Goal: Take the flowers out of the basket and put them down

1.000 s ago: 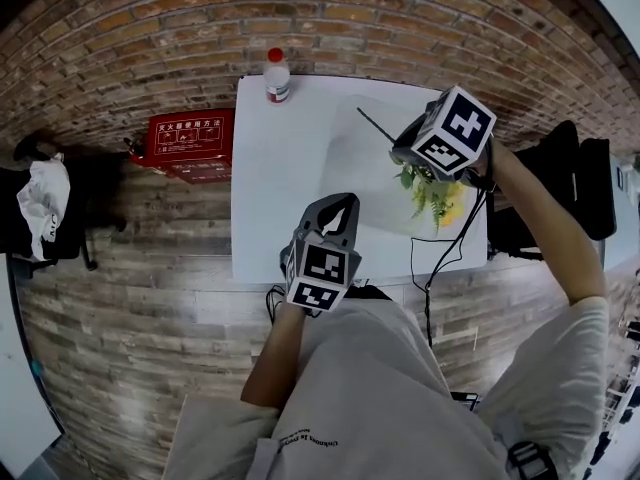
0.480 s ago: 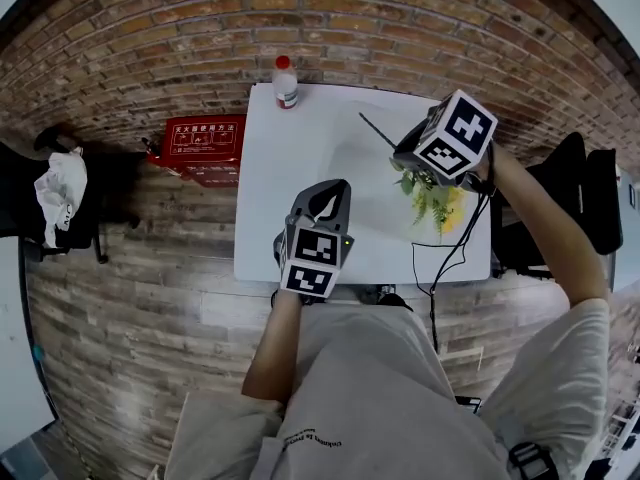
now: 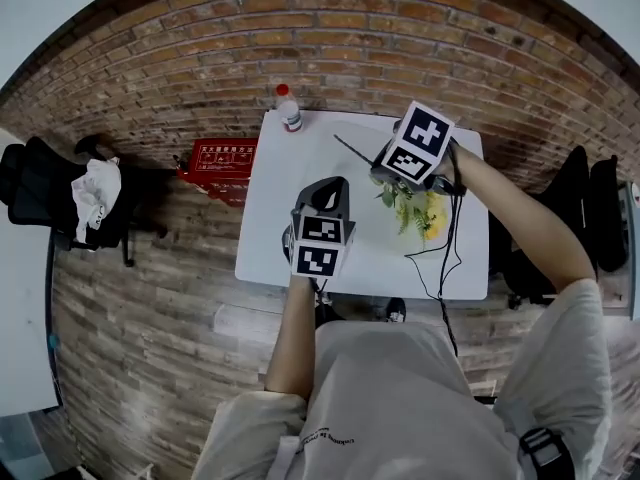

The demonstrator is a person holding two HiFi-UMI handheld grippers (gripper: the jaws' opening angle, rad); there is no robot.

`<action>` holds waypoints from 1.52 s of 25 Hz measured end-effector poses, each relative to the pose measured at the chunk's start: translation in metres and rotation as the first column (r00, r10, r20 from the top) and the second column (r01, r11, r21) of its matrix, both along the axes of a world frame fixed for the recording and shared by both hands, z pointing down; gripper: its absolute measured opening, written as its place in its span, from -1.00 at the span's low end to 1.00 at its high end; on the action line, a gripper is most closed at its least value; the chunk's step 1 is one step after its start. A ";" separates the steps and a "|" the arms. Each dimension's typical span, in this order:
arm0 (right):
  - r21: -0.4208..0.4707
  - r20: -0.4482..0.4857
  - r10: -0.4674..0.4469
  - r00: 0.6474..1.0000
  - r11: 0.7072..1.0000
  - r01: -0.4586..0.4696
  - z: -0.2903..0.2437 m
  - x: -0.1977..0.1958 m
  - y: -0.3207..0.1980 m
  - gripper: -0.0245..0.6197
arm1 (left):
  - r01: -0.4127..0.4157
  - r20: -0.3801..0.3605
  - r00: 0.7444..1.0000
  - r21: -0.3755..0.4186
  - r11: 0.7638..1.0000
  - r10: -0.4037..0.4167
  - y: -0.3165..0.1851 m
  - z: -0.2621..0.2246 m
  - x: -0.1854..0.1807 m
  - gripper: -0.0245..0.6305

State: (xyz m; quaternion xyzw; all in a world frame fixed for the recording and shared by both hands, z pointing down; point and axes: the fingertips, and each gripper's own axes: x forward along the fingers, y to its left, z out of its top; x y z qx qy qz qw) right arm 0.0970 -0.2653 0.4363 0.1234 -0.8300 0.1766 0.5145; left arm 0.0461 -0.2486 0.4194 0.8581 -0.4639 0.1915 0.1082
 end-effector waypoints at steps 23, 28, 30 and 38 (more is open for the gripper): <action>0.086 0.376 -0.027 0.926 0.996 -0.005 -0.081 0.041 0.035 -0.78 | 0.273 0.056 0.959 0.089 0.958 -0.278 0.073 -0.020 0.058 -0.85; 0.016 0.503 0.097 0.859 0.992 -0.122 -0.099 0.060 0.030 -0.78 | 0.274 0.056 0.958 0.106 0.956 -0.281 0.072 -0.032 0.073 -0.85; -0.003 0.523 0.130 0.842 0.989 -0.151 -0.100 0.069 0.029 -0.78 | 0.278 0.042 0.958 0.111 0.954 -0.284 0.072 -0.035 0.078 -0.85; -0.078 0.609 0.252 0.752 0.963 -0.259 -0.107 0.119 0.032 -0.78 | 0.294 0.015 0.954 0.127 0.947 -0.299 0.075 -0.037 0.105 -0.85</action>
